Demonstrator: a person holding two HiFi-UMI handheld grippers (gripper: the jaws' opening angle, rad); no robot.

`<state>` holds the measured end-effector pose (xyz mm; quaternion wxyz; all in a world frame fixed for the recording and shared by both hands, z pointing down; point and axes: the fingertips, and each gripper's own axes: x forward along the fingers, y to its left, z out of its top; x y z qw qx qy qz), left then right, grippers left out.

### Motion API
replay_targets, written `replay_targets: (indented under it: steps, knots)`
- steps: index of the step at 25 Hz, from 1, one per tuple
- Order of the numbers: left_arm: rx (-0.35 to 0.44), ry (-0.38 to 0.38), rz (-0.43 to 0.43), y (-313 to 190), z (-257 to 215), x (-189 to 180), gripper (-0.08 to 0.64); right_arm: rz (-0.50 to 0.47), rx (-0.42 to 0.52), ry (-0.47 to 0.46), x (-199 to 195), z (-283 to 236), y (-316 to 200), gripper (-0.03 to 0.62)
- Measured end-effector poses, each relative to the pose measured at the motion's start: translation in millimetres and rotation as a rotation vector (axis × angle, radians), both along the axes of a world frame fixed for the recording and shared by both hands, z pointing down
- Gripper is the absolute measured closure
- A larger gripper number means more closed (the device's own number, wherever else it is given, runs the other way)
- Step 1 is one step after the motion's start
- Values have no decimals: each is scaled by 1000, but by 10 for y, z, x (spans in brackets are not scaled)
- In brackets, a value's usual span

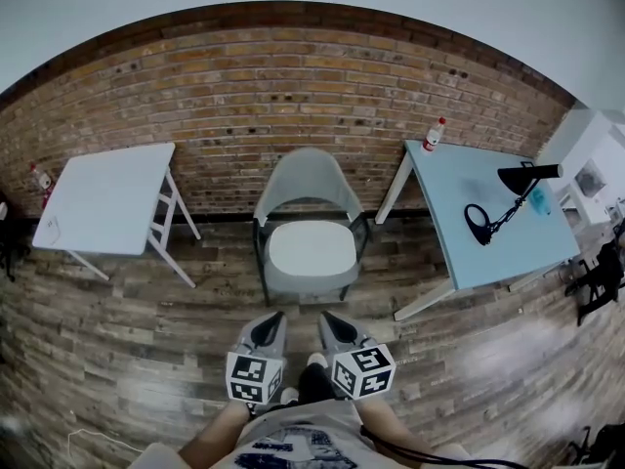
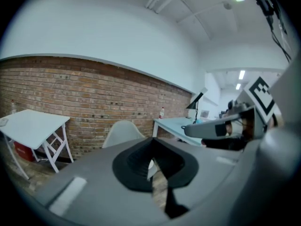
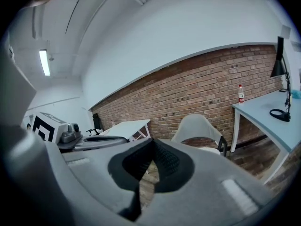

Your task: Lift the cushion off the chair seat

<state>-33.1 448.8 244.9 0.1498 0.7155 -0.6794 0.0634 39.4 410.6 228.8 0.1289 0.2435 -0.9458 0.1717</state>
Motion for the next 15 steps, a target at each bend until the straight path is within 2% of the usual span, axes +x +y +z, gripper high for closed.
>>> replay_targets:
  steps: [5,15]
  knots:
    - [-18,-12,1,-335,72,-199,569,11,-16,-6,-145,104,-349,594]
    - [-59,-39,51,-1490,204,-408,568,56,-48,-30,-385,222,-1527,594]
